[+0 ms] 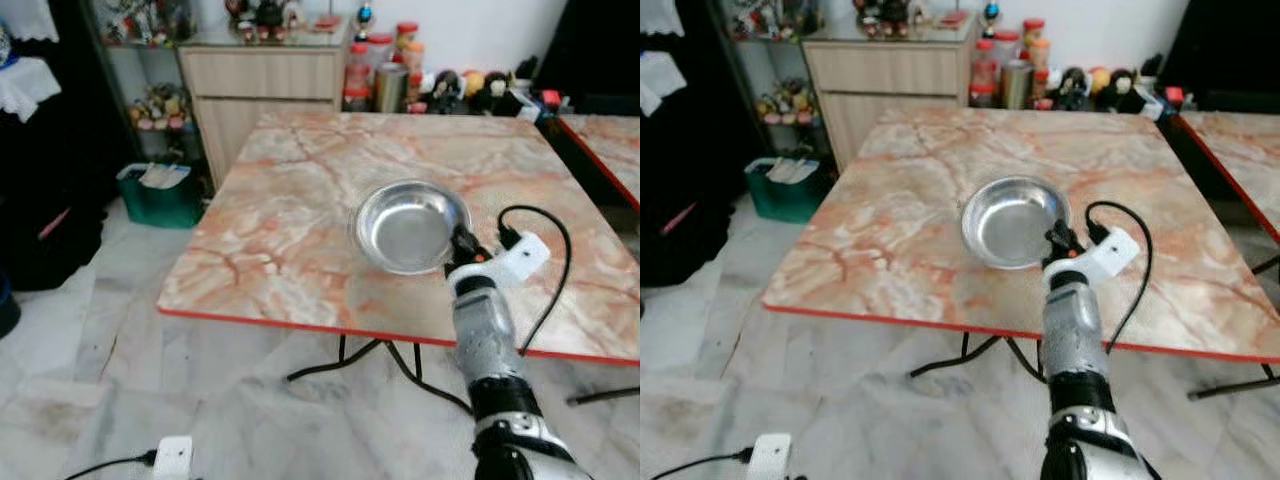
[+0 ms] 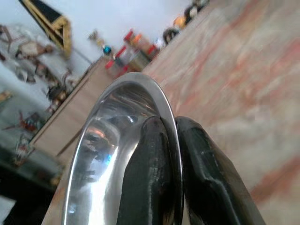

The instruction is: Setting the table

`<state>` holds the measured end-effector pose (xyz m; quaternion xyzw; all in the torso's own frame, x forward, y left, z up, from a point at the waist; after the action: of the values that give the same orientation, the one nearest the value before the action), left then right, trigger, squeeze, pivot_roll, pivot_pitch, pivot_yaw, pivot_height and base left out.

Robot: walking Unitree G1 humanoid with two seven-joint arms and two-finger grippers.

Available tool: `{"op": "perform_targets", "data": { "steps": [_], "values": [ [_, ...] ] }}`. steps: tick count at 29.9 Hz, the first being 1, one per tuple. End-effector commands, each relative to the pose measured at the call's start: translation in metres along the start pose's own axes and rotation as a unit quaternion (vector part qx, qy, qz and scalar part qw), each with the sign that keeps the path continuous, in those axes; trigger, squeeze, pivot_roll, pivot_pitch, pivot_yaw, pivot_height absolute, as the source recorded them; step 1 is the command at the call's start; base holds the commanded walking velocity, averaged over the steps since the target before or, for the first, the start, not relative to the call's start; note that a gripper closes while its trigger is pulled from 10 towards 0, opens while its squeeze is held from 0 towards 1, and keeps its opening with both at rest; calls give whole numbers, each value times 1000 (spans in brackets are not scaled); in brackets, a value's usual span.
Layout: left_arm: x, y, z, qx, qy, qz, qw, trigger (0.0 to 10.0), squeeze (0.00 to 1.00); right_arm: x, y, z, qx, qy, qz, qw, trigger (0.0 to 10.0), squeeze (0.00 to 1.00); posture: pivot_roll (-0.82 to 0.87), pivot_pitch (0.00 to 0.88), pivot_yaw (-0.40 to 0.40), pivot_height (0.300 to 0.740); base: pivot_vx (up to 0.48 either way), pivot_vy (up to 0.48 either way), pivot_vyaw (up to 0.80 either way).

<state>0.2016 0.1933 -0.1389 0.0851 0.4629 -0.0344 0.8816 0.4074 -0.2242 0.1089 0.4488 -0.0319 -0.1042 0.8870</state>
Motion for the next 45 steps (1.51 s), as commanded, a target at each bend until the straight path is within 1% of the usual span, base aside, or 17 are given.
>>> {"op": "perform_targets", "data": {
  "steps": [1,9,13,14,18,19,21,22,24,29,34,36,38,40,42,45],
  "values": [
    [-2,14,-4,8,8,14,1000,10000,0,2,21,-10,6,11,26,1000,10000,0,72,0,-19,732,296,0,0],
    [-2,15,-4,10,8,14,1000,10000,0,0,20,-15,5,19,26,999,10000,0,72,0,-18,732,292,0,0],
    [-2,15,-4,10,6,16,1000,10000,0,-4,20,-24,-12,43,35,998,10000,0,70,0,-18,732,0,0,0],
    [-2,15,-4,8,4,16,1000,10000,0,-6,18,-27,-22,55,37,998,10000,0,70,0,-18,732,0,0,0],
    [-2,13,-4,9,4,15,1000,10000,0,-9,18,-30,-30,66,39,997,10000,0,69,0,-20,732,0,0,0],
    [-2,12,-4,10,4,14,1000,10000,0,-10,18,-30,-28,68,41,996,10000,0,69,0,-20,732,0,0,0],
    [-1,8,-2,11,3,12,1000,10000,0,-15,20,-32,-1,79,38,996,10000,0,65,0,-19,732,0,0,0],
    [-1,8,-2,11,3,12,1000,10000,0,-15,20,-32,-1,79,38,996,10000,0,65,0,-19,732,0,0,0],
    [0,3,1,11,1,9,1000,10000,0,-19,17,-32,20,85,26,996,10000,0,64,0,-21,732,0,0,0],
    [1,-4,4,12,-2,6,1000,10000,0,-24,12,-29,26,83,18,996,10000,0,62,0,-20,732,0,0,0],
    [3,-16,8,16,-4,-1,1000,10000,0,-24,-3,-24,60,76,-16,995,10000,0,55,0,-14,732,0,0,0],
    [3,-19,9,17,-5,-3,1000,10000,0,-25,-4,-26,63,82,-21,994,10000,0,55,0,-14,732,0,0,0],
    [3,-20,9,17,-4,-3,1000,10000,0,-25,-5,-28,64,85,-22,994,10000,0,55,0,-14,732,0,0,0],
    [2,-17,7,20,-2,-3,1000,10000,0,-26,-8,-34,55,94,-29,994,10000,0,57,0,-15,732,0,0,0],
    [2,-15,6,20,-1,-3,1000,10000,0,-27,-10,-36,61,98,-32,993,10000,0,59,0,-14,732,0,0,0],
    [2,-14,5,20,0,-2,1000,10000,0,-30,-16,-45,66,116,-47,990,10000,0,60,0,-14,732,0,0,0]
  ]
}}
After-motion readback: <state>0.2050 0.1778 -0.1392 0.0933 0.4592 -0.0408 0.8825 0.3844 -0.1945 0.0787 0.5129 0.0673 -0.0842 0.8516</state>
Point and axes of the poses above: a point about 5 cm out from each wrist's last joint towards the gripper, its own x axis pointing out of the wrist towards the gripper, its own z axis along the axis of the wrist's last joint, y = z × x, the point moved 6 cm from there along x, pointing out of the wrist towards the gripper, and after that the axes turned 13 degrees about x, right-handed, at the moved point
